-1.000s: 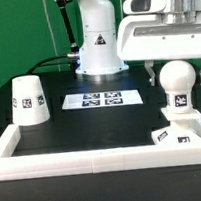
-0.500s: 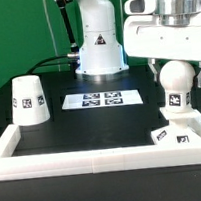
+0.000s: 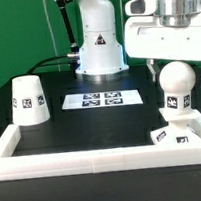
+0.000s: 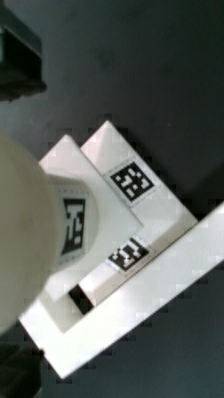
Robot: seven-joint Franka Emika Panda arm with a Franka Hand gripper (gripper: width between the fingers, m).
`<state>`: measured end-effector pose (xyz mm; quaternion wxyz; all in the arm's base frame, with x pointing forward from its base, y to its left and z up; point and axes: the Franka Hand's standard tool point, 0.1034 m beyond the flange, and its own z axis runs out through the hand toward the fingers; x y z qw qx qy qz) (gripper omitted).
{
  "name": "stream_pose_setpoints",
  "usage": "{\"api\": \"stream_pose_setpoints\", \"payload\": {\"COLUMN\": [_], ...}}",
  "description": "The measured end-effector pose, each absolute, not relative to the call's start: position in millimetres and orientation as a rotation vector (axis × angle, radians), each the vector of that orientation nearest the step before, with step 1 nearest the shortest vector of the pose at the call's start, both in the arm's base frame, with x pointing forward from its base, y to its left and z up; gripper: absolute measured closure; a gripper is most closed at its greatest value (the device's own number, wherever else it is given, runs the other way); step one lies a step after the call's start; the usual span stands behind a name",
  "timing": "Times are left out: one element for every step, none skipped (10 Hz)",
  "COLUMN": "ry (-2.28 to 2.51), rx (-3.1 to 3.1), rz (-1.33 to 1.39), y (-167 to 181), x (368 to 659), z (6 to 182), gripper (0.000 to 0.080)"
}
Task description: Assemble lamp
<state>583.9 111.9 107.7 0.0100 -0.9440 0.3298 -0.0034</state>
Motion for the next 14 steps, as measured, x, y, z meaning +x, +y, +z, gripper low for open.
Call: {"api": "stream_pose_setpoints", "payload": {"ry": [0.911, 0.704, 0.557, 0.412, 0.231, 0.111, 0.004, -0.112, -0.223, -0.333, -0.390, -0.525, -0.759, -0.947], "rx": [-2.985, -3.036, -3.066, -3.090, -3.111, -3.118, -3.122, -3.122, -3.117, -3.109, -3.103, -3.085, -3.043, -2.996], "rz": [-0.019, -0.039, -0.047, -0.048, -0.049, -0.050, -0.051, -0.054, -0.054, -0.056, -0.057, -0.059, -0.069, -0.075], "y": [114.2, 114.3, 114.6, 114.9, 114.1, 112.4, 111.0, 108.9, 108.7, 108.5, 108.4, 107.6, 105.8, 103.3], "x": [583.8, 585.2, 585.4, 585.1, 585.0, 585.1, 584.6, 584.0, 583.9, 584.1, 584.2, 584.5, 586.2, 587.7], "z": [107.4, 107.3, 107.0, 106.8, 106.6, 106.5, 106.2, 105.6, 105.2, 105.3, 105.3, 105.4, 105.4, 105.4], "gripper": [0.0103, 0.0101, 0.0101, 0.0101, 0.0101, 0.0101, 0.0101, 0.0101, 0.0101, 0.0101, 0.0101, 0.0101, 0.0101, 0.0101]}}
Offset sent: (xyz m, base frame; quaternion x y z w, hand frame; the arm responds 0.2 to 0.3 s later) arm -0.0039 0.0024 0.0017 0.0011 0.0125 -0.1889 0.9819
